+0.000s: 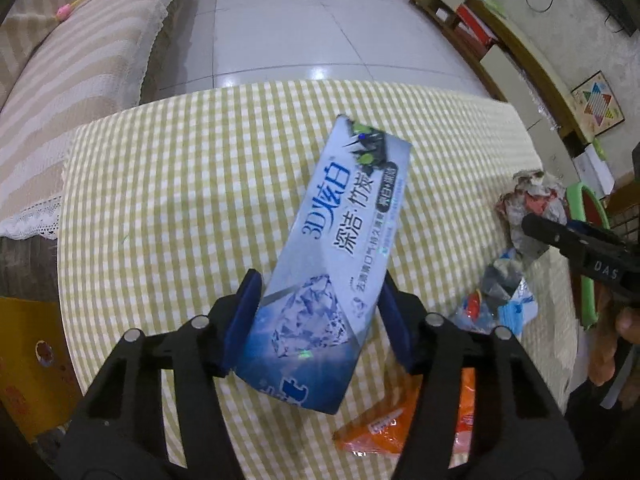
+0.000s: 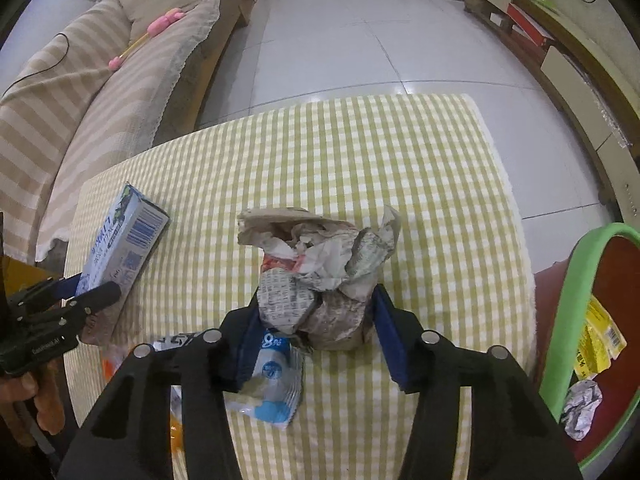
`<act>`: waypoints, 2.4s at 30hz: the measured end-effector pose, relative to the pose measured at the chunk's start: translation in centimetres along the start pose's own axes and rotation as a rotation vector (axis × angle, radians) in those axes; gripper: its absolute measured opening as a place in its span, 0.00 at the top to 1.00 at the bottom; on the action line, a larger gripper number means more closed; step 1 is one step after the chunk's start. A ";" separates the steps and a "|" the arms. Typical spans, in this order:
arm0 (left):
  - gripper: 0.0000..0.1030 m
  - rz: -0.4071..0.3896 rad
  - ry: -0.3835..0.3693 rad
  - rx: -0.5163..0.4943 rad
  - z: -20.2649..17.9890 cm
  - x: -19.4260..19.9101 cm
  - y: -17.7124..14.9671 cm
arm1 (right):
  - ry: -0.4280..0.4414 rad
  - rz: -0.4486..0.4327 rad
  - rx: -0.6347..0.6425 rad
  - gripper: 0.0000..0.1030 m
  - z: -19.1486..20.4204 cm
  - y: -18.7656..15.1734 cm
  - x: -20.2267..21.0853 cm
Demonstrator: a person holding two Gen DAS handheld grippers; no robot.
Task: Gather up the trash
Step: 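Grasp the blue toothpaste box with left tool while right tool grasps brown crumpled paper, then carry box and brown paper over the red bucket and open both tools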
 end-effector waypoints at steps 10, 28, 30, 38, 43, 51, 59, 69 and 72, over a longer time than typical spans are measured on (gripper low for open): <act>0.53 -0.116 -0.002 0.015 0.2 6.2 0.0 | 0.052 -0.084 0.039 0.54 1.0 -1.1 6.0; 0.53 -0.248 -0.124 -0.076 -10.9 15.1 1.8 | 0.057 -0.240 0.050 0.54 -1.7 -4.2 17.8; 0.53 -0.252 -0.148 -0.095 -12.9 15.4 2.0 | 0.046 -0.253 0.030 0.54 -2.9 -4.4 18.8; 0.53 -0.252 -0.230 -0.169 -20.7 16.1 2.5 | -0.010 -0.302 -0.058 0.54 -8.9 -5.5 22.1; 0.53 -0.244 -0.278 -0.226 -25.8 16.3 2.4 | -0.051 -0.329 -0.136 0.54 -13.5 -6.3 23.9; 0.53 -0.212 -0.345 -0.281 -32.4 16.0 2.2 | -0.117 -0.367 -0.272 0.54 -20.0 -7.9 25.2; 0.53 -0.158 -0.398 -0.293 -35.9 14.8 1.5 | -0.140 -0.343 -0.329 0.54 -22.6 -9.2 24.1; 0.33 -0.135 -0.459 -0.247 -38.4 14.5 2.0 | -0.150 -0.335 -0.306 0.34 -22.1 -9.0 23.4; 0.10 -0.164 -0.453 -0.228 -37.8 15.0 2.2 | -0.170 -0.334 -0.295 0.19 -22.0 -9.1 23.4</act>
Point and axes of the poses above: each gripper's, at about its wrist camera, not at the fingertips, and x roughly against the way its jaws point, z to its left, y to its top, the point moved 10 cm from there along -x, roughly the way its jaws point, and after that the axes turned 11 degrees about y, right-handed, at the moved point
